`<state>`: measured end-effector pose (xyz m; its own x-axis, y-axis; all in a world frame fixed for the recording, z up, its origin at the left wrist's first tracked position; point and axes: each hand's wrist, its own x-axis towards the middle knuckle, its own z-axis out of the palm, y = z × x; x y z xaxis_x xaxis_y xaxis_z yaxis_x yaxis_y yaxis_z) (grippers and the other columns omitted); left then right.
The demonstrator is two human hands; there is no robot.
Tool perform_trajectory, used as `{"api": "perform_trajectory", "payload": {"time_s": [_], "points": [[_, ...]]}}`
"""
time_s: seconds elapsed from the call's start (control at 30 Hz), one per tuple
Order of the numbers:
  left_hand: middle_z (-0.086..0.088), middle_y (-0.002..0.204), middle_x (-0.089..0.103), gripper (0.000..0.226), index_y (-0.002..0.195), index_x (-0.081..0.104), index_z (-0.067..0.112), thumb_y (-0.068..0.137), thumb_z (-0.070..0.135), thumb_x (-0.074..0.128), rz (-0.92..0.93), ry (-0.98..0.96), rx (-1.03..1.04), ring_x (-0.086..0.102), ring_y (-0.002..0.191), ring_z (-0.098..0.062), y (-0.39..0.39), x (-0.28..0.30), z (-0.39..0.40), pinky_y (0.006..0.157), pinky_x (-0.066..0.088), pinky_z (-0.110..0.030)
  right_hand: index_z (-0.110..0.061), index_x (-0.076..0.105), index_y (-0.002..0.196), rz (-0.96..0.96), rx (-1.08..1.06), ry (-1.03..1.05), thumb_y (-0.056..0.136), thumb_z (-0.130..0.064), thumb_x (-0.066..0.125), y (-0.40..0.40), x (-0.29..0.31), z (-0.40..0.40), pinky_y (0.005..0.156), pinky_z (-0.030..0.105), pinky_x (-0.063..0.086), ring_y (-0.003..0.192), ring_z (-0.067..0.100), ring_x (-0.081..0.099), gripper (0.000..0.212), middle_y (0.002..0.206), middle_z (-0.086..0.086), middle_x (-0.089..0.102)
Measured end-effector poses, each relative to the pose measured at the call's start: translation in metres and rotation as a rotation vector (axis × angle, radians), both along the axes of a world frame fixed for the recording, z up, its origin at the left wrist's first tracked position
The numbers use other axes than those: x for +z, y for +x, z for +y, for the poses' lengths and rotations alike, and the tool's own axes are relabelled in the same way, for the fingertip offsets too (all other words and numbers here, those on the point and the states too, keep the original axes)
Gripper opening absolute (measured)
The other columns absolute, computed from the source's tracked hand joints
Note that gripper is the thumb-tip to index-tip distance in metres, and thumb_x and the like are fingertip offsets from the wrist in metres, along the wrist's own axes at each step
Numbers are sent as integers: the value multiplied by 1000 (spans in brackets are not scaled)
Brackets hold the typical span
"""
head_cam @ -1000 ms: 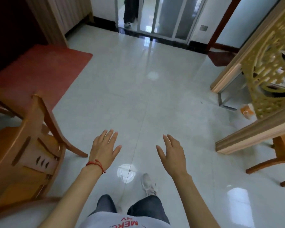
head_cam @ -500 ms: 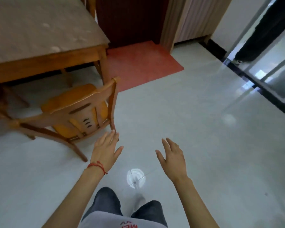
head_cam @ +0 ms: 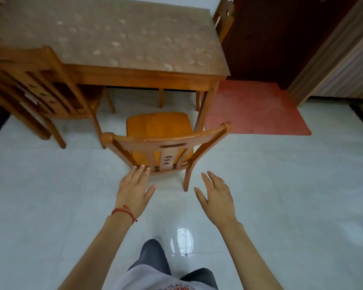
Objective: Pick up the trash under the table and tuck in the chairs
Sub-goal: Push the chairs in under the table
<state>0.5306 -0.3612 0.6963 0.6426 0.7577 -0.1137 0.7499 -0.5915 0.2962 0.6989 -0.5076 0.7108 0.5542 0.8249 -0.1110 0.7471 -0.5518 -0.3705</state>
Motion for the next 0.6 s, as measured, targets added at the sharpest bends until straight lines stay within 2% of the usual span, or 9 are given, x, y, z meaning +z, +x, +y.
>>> {"api": "perform_trajectory", "payload": {"time_s": [0.13, 0.23, 0.33, 0.43, 0.5, 0.53, 0.6], "points": [[-9, 150, 29, 56, 140, 29, 12, 92, 40, 39, -20, -14, 26, 21, 140, -26, 10, -2, 20, 114, 19, -40, -15, 38, 138, -37, 30, 29, 94, -40, 43, 13, 2, 25, 110, 39, 29, 134, 27, 37, 51, 145, 9, 41], [-9, 150, 29, 57, 140, 29, 12, 92, 40, 40, -46, -20, 48, 20, 140, -26, 17, 0, 29, 114, 19, -40, -16, 39, 137, -7, 11, 54, 94, -38, 44, 22, 4, 40, 110, 37, 29, 134, 24, 36, 49, 145, 8, 41], [-9, 148, 33, 55, 138, 33, 11, 92, 39, 41, -134, -83, 133, 23, 139, -26, 23, -1, 34, 112, 22, -41, -17, 39, 137, 134, -38, 98, 94, -38, 44, 27, 7, 53, 107, 32, 32, 132, 19, 38, 48, 143, 4, 44], [-11, 144, 38, 53, 136, 36, 8, 92, 36, 44, -302, -224, 285, 30, 135, -28, 34, 2, 34, 111, 25, -40, -16, 49, 128, 371, -147, 236, 93, -31, 48, 34, 12, 67, 94, 23, 38, 115, 16, 51, 39, 123, 1, 57], [-14, 136, 48, 47, 131, 43, 5, 92, 30, 46, -455, -312, 421, 39, 128, -28, 45, 10, 32, 105, 31, -35, -15, 56, 120, 500, -229, 326, 92, -27, 52, 41, 15, 77, 85, 18, 38, 103, 14, 56, 31, 104, -4, 60], [-13, 125, 55, 40, 125, 49, 5, 92, 28, 47, -531, -358, 494, 44, 121, -28, 52, 17, 32, 98, 35, -32, -15, 59, 118, 561, -284, 350, 91, -27, 53, 46, 17, 81, 84, 18, 39, 99, 13, 57, 30, 101, -4, 61], [-2, 96, 59, 21, 103, 60, 16, 93, 27, 46, -654, -464, 626, 50, 102, -25, 64, 28, 33, 82, 33, -26, -21, 65, 102, 683, -364, 372, 91, -30, 52, 55, 17, 91, 89, 26, 45, 88, 12, 60, 19, 99, 8, 69]]}}
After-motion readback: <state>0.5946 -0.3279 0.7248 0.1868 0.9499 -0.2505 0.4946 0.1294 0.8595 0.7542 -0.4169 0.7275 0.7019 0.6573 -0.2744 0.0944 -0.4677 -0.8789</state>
